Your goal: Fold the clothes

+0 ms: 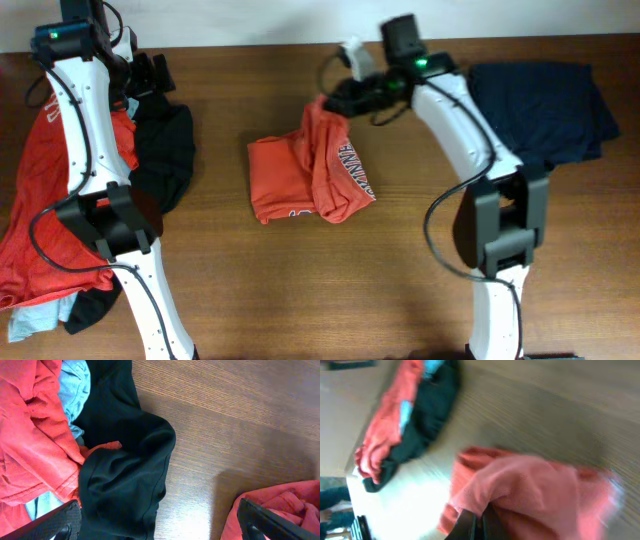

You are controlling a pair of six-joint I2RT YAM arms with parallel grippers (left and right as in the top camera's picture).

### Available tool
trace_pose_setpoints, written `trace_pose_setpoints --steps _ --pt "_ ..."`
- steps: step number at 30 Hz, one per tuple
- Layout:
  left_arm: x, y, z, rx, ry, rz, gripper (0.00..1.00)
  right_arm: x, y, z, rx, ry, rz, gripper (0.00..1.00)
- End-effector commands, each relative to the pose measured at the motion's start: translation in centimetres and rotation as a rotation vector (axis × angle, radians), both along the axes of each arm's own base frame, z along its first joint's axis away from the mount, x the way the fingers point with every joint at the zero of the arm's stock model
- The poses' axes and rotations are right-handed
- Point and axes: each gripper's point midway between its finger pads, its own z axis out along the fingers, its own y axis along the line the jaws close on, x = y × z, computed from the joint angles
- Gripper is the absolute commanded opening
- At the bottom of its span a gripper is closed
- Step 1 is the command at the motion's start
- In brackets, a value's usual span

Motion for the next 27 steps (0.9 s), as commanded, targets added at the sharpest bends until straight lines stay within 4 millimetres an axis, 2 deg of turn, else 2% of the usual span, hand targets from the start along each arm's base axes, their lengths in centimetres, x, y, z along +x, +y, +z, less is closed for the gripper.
trace_pose_setpoints --steps 1,3,4,6,7,8,10,12,15,18,22,24,27 --pt "0.2 0.1 0.4 0.013 -0.017 -0.014 0.99 -2.2 5.1 2.4 0.028 -0.015 0.031 0.04" --pt "0.2 0.1 0.4 0.013 -0.017 -0.014 0.99 -2.8 7.0 1.4 -0.015 -0.034 0.030 0.04" --pt "0.2 0.1 0.4 0.013 -0.017 -0.014 0.99 -3.1 7.9 0.9 -0.045 -0.049 0.029 0.14" --pt "0.2 0.1 0.4 0.013 -0.017 -0.014 0.99 -3.7 9.2 -0.1 -0.104 -0.071 0.024 0.66" --pt "0.2 0.1 0.4 0.013 -0.017 -0.014 0.99 -4.4 10.1 -0.6 -0.141 -0.092 0.037 0.87" --pt "0.2 0.1 0.4 0.013 -0.017 -0.014 0.99 -4.7 10.3 -0.7 -0.154 -0.102 0.046 0.91" --pt "0.2 0.1 0.4 0.013 -0.017 -0.014 0.99 -5.0 10.2 -0.7 -0.174 -0.109 0.052 0.94" --pt "0.2 0.1 0.4 0.013 -0.017 -0.014 0.99 -5.1 9.3 -0.6 -0.188 -0.088 0.042 0.94" --pt "0.2 0.1 0.4 0.013 -0.017 -0.014 0.99 -5.1 5.6 -0.7 -0.251 -0.033 0.024 0.94" --pt "0.2 0.1 0.4 0.013 -0.017 -0.014 0.99 -5.3 0.8 -1.7 -0.361 0.031 0.009 0.94" --pt "0.3 0.1 0.4 0.014 -0.020 -0.014 0.99 -6.6 -5.3 -3.9 -0.529 0.116 0.042 0.86" --pt "0.4 0.1 0.4 0.014 -0.023 -0.014 0.99 -7.6 -6.7 -4.7 -0.563 0.145 0.096 0.83" --pt "0.5 0.2 0.5 0.015 -0.028 -0.013 0.99 -8.5 -7.3 -5.6 -0.581 0.165 0.146 0.81"
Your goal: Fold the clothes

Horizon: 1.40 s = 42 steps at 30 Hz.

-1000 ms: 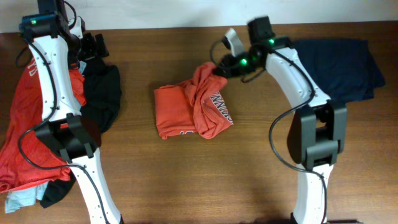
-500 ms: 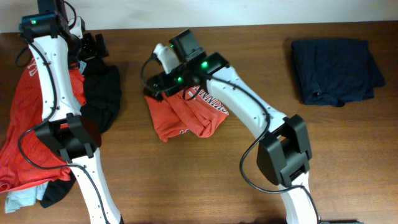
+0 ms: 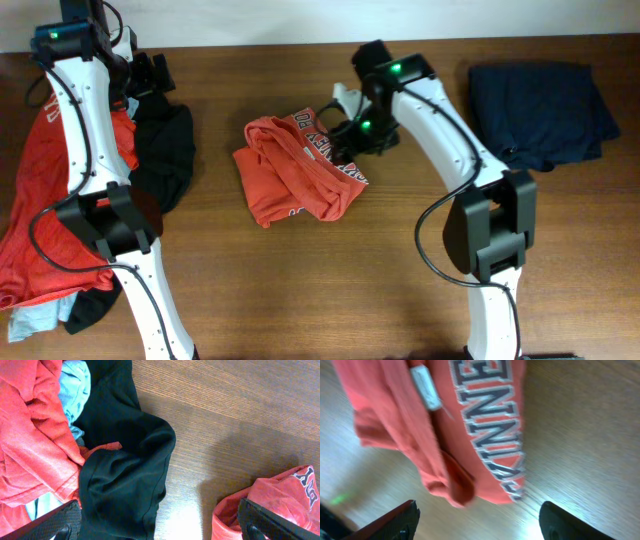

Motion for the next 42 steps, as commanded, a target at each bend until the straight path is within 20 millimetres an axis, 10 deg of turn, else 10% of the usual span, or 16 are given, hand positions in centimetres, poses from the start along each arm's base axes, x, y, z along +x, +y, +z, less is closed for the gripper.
trace_pose_setpoints --steps 1,11,22,42 --pt "0.4 0.1 0.4 0.014 -0.025 -0.014 0.99 -1.1 0.1 0.5 -0.024 -0.052 0.147 0.81" --pt "0.5 0.1 0.4 0.015 -0.026 -0.014 0.99 -3.3 1.5 -3.7 -0.034 -0.009 0.234 0.75" --pt "0.6 0.2 0.5 0.016 -0.030 -0.014 0.99 -3.6 5.1 -3.9 0.032 -0.050 0.264 0.04" --pt "0.6 0.2 0.5 0.016 -0.033 -0.014 0.99 -13.2 19.1 0.0 0.107 -0.129 0.481 0.04"
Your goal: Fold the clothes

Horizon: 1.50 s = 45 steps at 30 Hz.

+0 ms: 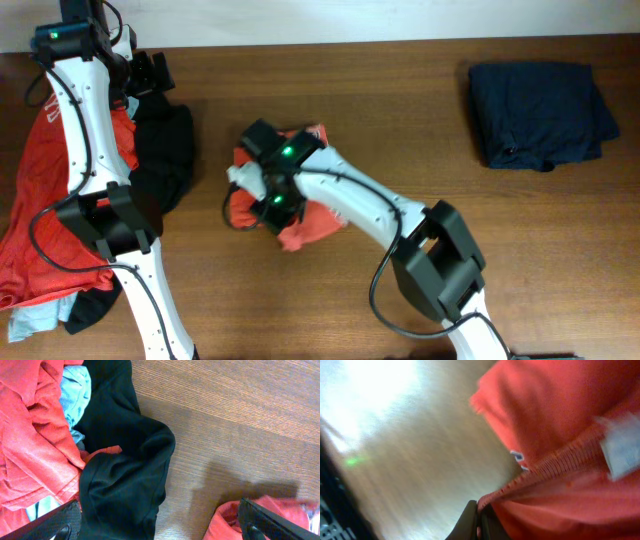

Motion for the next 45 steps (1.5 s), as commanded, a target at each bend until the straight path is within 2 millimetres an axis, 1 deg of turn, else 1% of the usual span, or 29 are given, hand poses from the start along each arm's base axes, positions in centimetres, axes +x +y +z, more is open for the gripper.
trace_pose_setpoints --steps 1,3,4,5,7,10,12,14,15,17,19,21,24,29,32,35,37,39,43,45 --pt "0.3 0.1 0.4 0.014 -0.020 -0.014 0.99 -1.1 2.0 2.8 0.050 -0.056 0.014 0.09" --pt "0.3 0.1 0.4 0.014 -0.021 -0.014 0.99 -1.0 2.1 2.7 0.041 -0.075 0.016 0.58" --pt "0.3 0.1 0.4 0.014 -0.021 -0.014 0.99 -0.8 2.1 2.8 0.037 -0.078 0.005 0.64" --pt "0.3 0.1 0.4 0.014 -0.021 -0.014 0.99 -0.5 1.9 2.9 0.032 -0.079 -0.017 0.67" --pt "0.3 0.1 0.4 0.014 -0.021 -0.014 0.99 0.3 1.4 3.1 0.035 -0.079 -0.042 0.67" --pt "0.4 0.1 0.4 0.014 -0.021 -0.014 0.99 2.0 0.3 4.0 0.046 -0.078 -0.106 0.66" --pt "0.4 0.1 0.4 0.015 -0.023 -0.014 0.99 3.5 -0.3 4.9 0.061 -0.092 -0.147 0.65" --pt "0.5 0.3 0.5 0.022 -0.027 -0.012 0.99 5.4 -0.8 5.3 0.075 -0.132 -0.180 0.64" --pt "0.5 0.5 0.4 0.033 -0.026 -0.007 0.99 6.2 -1.0 5.4 0.080 -0.154 -0.193 0.64" --pt "0.5 1.2 0.5 0.062 -0.027 0.008 0.99 7.6 -1.2 5.3 0.085 -0.187 -0.220 0.61" --pt "0.4 2.1 0.7 0.075 -0.031 0.025 0.99 8.6 -1.3 5.3 0.085 -0.214 -0.264 0.56" --pt "0.2 3.3 1.1 0.076 -0.040 0.048 0.99 9.4 -1.3 5.2 0.072 -0.248 -0.299 0.54" --pt "-0.3 5.3 1.7 0.068 -0.050 0.086 0.99 9.7 -1.1 4.4 0.040 -0.270 -0.343 0.51" --pt "-1.4 7.5 1.7 0.039 -0.041 0.129 0.99 9.1 -0.7 2.4 -0.032 -0.269 -0.407 0.51" --pt "-1.8 8.4 1.6 0.037 -0.033 0.148 0.99 8.7 -0.6 1.9 -0.073 -0.281 -0.474 0.51" --pt "-2.0 8.7 1.6 0.036 -0.029 0.154 0.99 8.9 -1.4 1.8 -0.127 -0.321 -0.583 0.51" --pt "-2.1 8.7 1.5 0.035 -0.027 0.154 0.99 9.0 -1.6 1.7 -0.138 -0.332 -0.623 0.52" --pt "-2.1 8.6 1.5 0.035 -0.024 0.153 0.99 9.1 -1.5 1.2 -0.141 -0.326 -0.650 0.52" --pt "-2.2 8.6 1.5 0.034 -0.019 0.153 0.99 9.2 -1.2 -1.0 -0.158 -0.299 -0.667 0.53" --pt "-2.3 8.6 1.4 0.034 -0.018 0.153 0.99 9.2 -1.1 -1.7 -0.165 -0.291 -0.672 0.52"
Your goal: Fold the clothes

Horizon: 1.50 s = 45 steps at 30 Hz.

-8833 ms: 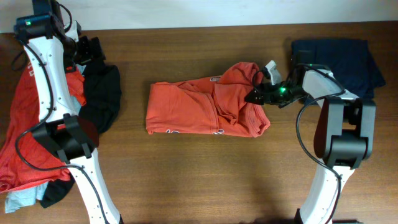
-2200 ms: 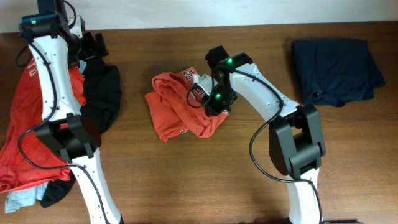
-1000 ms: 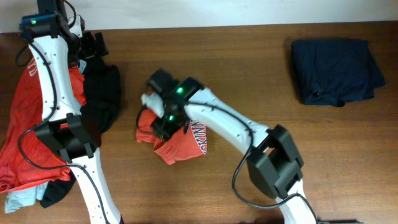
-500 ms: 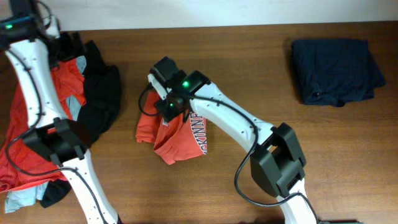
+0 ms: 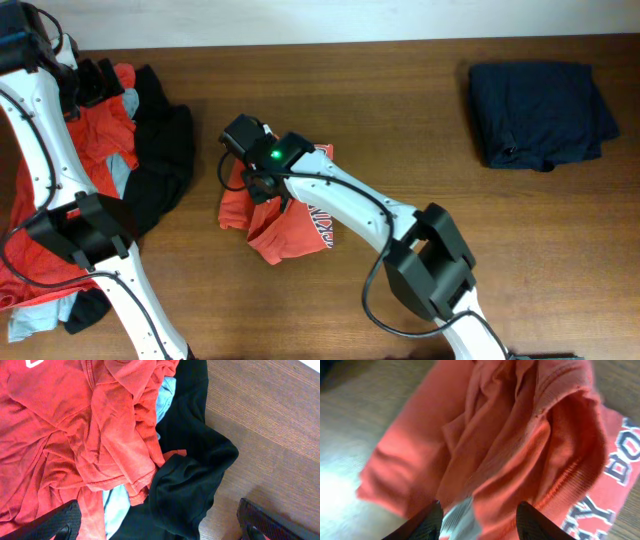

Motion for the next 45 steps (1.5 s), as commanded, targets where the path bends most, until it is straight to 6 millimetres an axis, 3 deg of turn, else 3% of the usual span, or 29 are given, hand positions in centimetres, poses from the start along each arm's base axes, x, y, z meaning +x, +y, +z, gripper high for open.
trace_pose_setpoints --steps 1,3,6,10,14,18,25,29,30,33,34,36,39,43,45 --pt "0.2 -0.1 0.3 -0.002 -0.014 -0.019 0.99 0.6 -0.1 -1.7 -0.019 0.001 -0.068 0.52" --pt "0.1 -0.1 0.3 -0.003 -0.012 -0.017 0.99 0.8 0.2 -1.6 -0.005 -0.008 -0.073 0.48" --pt "0.1 -0.1 0.3 -0.003 -0.011 -0.017 0.99 1.2 0.8 -1.4 0.020 -0.024 -0.071 0.29" --pt "0.1 -0.1 0.3 -0.003 -0.011 -0.017 0.99 1.5 1.3 -1.2 0.046 -0.032 -0.067 0.22" --pt "0.1 -0.1 0.3 -0.004 -0.011 -0.017 0.99 1.6 1.5 -1.0 0.056 -0.037 -0.069 0.04" --pt "0.1 -0.1 0.3 -0.004 -0.011 -0.017 0.99 2.2 2.3 0.1 0.091 -0.061 -0.066 0.04" --pt "0.0 -0.1 0.2 -0.005 -0.008 -0.017 0.99 4.0 6.0 5.4 0.264 -0.141 -0.028 0.04" --pt "0.0 -0.1 0.2 -0.005 -0.008 -0.017 0.99 4.5 7.0 5.1 0.310 -0.147 -0.034 0.04" --pt "0.0 -0.1 0.2 -0.005 -0.008 -0.017 0.99 4.6 7.1 4.7 0.311 -0.143 -0.039 0.10" --pt "0.0 -0.1 0.2 -0.005 -0.008 -0.017 0.99 4.5 7.6 2.7 0.309 -0.113 -0.034 0.73" --pt "0.0 -0.1 0.2 -0.005 -0.009 -0.016 0.99 4.4 7.7 2.4 0.312 -0.102 -0.024 0.81" --pt "0.0 -0.1 0.2 -0.005 -0.008 -0.016 0.99 3.9 8.0 2.2 0.308 -0.090 0.029 0.91" --pt "-0.1 -0.2 0.2 -0.007 -0.004 -0.017 0.99 4.2 7.5 3.9 0.308 -0.112 0.049 1.00" --pt "-0.9 -0.5 -0.2 -0.021 0.032 -0.018 0.99 5.4 4.1 8.8 0.313 -0.129 -0.005 0.99" --pt "-1.5 -1.0 -0.5 -0.033 0.065 -0.029 0.99 6.4 1.1 11.5 0.309 -0.138 -0.054 0.99"
